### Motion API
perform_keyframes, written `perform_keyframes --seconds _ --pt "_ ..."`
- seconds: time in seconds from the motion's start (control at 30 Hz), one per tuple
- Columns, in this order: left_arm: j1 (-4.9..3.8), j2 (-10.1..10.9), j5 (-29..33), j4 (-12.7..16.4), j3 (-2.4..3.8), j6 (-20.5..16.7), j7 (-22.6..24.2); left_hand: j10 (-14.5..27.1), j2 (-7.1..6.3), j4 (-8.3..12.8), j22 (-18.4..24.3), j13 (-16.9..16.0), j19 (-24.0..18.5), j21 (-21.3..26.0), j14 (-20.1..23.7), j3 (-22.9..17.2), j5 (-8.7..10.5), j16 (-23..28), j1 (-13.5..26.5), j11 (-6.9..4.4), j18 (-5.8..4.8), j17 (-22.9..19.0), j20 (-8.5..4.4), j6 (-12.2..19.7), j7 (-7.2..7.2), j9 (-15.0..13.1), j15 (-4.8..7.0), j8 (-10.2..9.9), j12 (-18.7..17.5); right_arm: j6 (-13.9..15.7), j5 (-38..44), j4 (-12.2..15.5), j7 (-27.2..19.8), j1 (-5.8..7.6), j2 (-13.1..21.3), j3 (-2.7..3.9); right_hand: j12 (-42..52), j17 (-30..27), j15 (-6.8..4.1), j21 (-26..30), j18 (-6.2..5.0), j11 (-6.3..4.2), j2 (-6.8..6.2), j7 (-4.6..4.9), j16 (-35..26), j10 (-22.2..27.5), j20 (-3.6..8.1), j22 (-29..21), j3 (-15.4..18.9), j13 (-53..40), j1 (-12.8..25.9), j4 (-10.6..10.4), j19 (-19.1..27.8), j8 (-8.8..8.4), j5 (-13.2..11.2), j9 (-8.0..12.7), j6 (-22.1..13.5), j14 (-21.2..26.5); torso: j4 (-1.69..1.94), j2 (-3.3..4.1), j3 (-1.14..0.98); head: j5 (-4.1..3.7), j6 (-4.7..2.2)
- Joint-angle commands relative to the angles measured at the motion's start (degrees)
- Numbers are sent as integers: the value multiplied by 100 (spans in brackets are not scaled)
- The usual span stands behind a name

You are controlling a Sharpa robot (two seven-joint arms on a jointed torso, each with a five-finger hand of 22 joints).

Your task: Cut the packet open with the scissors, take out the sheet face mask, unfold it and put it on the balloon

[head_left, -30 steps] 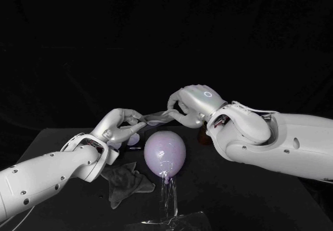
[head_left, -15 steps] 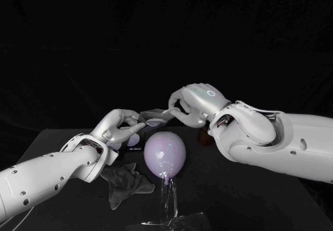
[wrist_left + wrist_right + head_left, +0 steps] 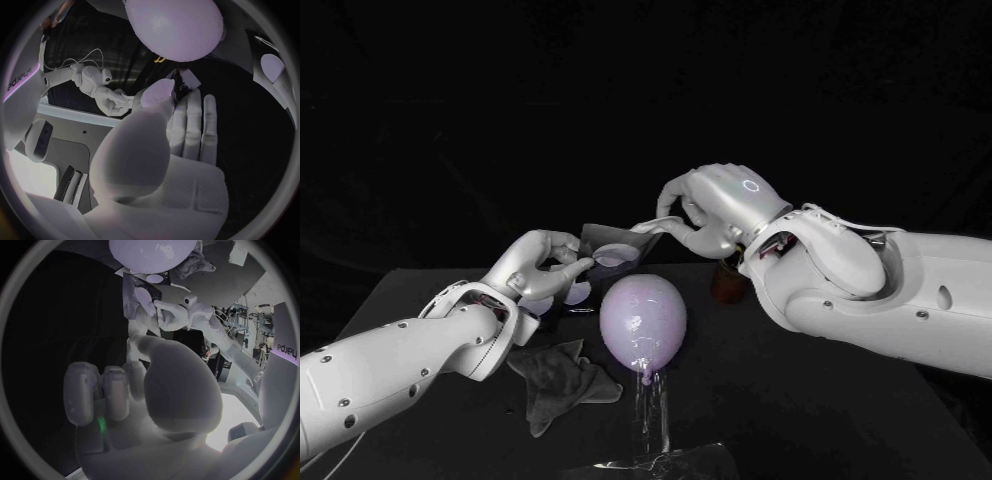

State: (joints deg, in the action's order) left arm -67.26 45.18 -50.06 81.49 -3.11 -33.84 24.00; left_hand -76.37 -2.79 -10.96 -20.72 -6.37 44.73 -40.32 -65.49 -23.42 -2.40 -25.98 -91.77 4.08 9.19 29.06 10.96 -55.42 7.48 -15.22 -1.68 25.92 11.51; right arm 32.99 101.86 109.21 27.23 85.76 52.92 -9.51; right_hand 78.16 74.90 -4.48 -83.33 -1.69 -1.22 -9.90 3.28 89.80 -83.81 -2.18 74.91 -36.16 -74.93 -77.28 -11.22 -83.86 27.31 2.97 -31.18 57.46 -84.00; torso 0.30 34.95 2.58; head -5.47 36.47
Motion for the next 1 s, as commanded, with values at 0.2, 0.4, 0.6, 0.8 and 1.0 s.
perform_keyframes --seconds 0.2,0.4,0.6,0.8,1.0 --pt "-6 -2 33 4 6 28 -29 11 44 14 -9 -1 -41 -23 24 -52 -35 -25 -2 -28 89 9 -12 10 20 -1101 -3 22 32 105 49 -16 -152 17 -2 8 91 1510 14 -66 46 22 109 -9 20 -191 18 1347 -230 -921 -88 161 -385 154 -16 -189 10 -600 5 3 1 11 -8" --pt "-5 24 57 -2 5 46 -9 22 46 12 -15 -5 -51 -31 34 -63 -35 -30 1 -26 88 13 -11 19 22 -1119 -5 24 38 218 -40 -54 -220 19 -1 10 128 1510 13 -100 53 19 110 -12 20 -212 20 1356 -258 -940 -81 190 -398 175 -17 -195 26 -600 5 -2 4 19 -10" --pt "-5 58 44 -29 2 120 22 61 37 16 -27 -12 -93 -43 76 -98 -35 -28 -3 -19 85 19 -7 45 29 -1162 -13 22 43 432 -215 -151 -269 25 -35 22 119 1510 13 -100 52 19 109 -12 20 -211 20 1356 -263 -935 -76 195 -398 179 -17 -196 29 -600 10 -7 5 26 -20" --pt "-5 127 11 -49 -3 238 21 69 33 19 -31 -14 -102 -48 85 -107 -35 -29 -6 -17 84 20 -6 48 31 -1172 -14 23 45 550 -488 -288 -337 84 -91 51 111 1510 13 -102 53 18 110 -12 20 -208 20 1357 -266 -930 -74 198 -398 181 -17 -197 31 -600 18 -10 9 57 -57" --pt "-2 227 7 -60 -8 313 47 73 31 20 -33 -15 -106 -51 88 -110 -35 -29 -6 -16 84 21 -6 50 32 -1176 -15 22 46 572 -690 -387 -387 143 -125 67 109 1510 13 -106 54 18 112 -13 20 -208 21 1358 -269 -929 -73 201 -400 182 -17 -197 31 -600 12 -18 18 103 -60"
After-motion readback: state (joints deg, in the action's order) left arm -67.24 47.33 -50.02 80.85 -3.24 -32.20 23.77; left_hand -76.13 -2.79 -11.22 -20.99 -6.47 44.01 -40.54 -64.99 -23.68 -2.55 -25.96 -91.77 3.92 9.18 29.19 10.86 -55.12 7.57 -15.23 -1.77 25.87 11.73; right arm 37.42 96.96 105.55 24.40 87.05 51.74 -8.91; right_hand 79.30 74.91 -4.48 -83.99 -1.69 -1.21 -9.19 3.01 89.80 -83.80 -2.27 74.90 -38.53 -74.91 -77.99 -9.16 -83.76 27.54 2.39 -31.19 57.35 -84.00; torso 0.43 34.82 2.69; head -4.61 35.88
